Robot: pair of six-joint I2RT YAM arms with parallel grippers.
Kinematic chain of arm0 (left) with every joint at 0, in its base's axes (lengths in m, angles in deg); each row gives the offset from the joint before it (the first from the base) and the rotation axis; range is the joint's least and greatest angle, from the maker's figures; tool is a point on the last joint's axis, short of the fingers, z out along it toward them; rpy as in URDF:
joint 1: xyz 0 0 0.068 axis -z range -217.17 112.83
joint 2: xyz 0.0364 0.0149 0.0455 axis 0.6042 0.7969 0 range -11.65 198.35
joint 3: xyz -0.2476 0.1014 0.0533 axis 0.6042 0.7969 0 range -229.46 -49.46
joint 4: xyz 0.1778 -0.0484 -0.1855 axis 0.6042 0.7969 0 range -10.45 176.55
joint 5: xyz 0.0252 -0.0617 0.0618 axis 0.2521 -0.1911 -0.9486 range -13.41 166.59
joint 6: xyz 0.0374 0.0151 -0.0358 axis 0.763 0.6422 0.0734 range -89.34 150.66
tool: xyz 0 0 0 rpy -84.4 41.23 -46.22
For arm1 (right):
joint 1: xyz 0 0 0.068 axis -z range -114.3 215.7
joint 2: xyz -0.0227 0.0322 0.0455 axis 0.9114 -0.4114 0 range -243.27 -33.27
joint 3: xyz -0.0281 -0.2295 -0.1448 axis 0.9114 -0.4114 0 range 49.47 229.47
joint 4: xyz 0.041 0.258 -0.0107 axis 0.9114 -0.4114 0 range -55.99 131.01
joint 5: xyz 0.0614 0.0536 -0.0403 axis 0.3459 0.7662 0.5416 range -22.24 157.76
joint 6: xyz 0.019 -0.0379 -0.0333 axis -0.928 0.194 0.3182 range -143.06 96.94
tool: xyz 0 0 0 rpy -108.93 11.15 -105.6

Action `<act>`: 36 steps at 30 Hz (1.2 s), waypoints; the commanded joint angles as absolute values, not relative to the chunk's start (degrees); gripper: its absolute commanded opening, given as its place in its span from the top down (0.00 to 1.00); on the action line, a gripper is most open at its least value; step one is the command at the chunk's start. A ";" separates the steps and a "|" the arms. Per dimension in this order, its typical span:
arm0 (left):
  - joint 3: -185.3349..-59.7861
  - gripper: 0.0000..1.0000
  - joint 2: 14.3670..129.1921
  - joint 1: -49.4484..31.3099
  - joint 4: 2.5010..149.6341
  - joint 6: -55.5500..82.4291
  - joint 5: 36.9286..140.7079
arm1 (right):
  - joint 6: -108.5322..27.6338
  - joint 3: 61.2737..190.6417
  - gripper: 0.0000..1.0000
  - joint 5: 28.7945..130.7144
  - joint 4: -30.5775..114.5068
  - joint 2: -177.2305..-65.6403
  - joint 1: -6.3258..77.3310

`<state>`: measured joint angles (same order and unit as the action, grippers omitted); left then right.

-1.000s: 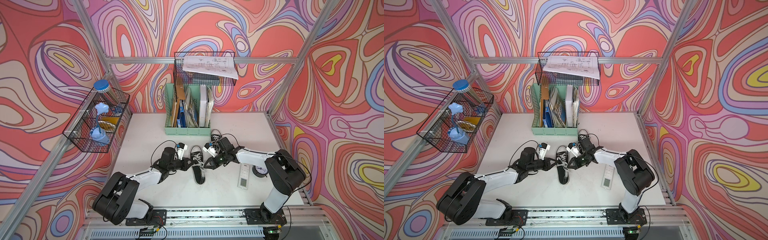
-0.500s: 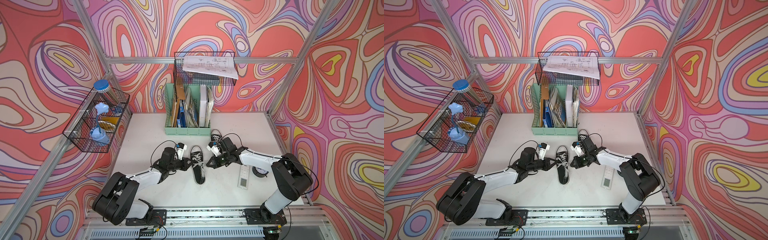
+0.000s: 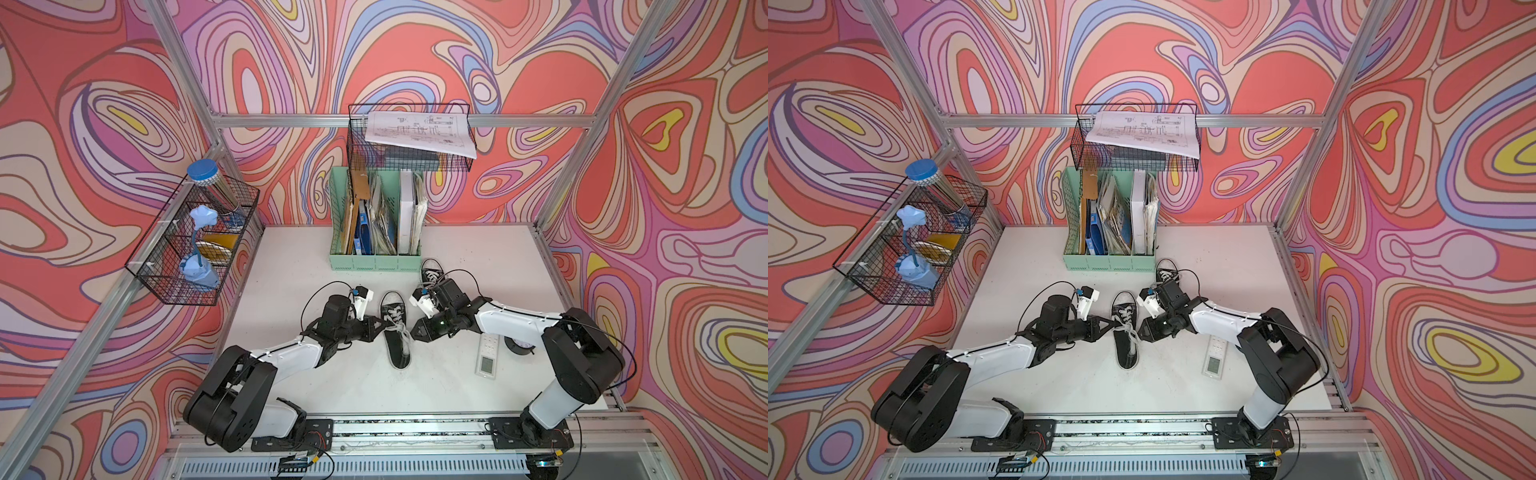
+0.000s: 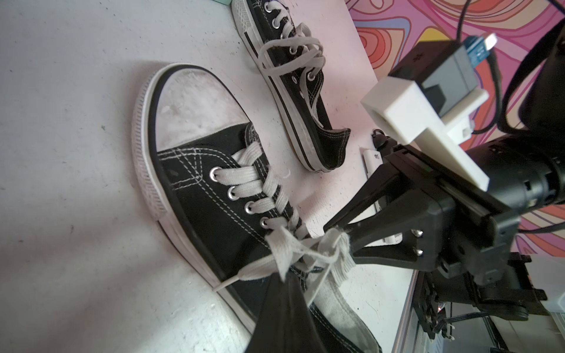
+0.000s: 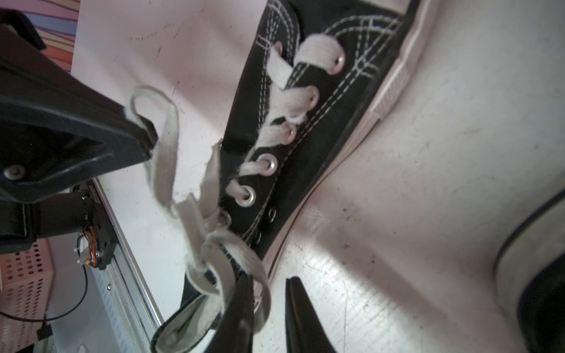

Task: Tie the shoes
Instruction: Tie the shoelace on the shoe.

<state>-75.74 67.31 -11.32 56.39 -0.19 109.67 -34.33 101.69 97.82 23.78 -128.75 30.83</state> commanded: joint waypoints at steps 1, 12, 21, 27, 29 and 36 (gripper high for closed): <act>-75.91 1.00 67.45 -11.32 56.53 1.02 110.67 | -29.00 104.01 0.76 99.49 24.23 -130.83 30.75; -75.92 1.00 67.85 -11.37 56.04 0.76 110.82 | -25.09 106.28 0.70 106.19 26.18 -134.14 30.74; -75.65 1.00 67.85 -11.32 55.74 0.63 110.90 | -26.51 106.88 0.94 101.27 24.87 -135.90 30.81; -75.09 1.00 67.06 -11.38 55.95 0.58 109.97 | -33.56 104.57 1.00 96.27 24.41 -132.87 30.73; -74.76 1.00 66.75 -11.41 56.08 0.51 109.09 | -35.59 103.82 1.00 94.99 24.24 -132.01 30.80; -74.66 1.00 66.65 -11.66 57.23 0.74 107.53 | -39.06 102.30 1.00 92.55 22.74 -130.01 30.79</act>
<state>-75.30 67.31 -11.34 56.55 -0.21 108.66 -36.76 103.33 95.04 23.89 -131.73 30.74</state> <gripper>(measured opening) 0.058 0.040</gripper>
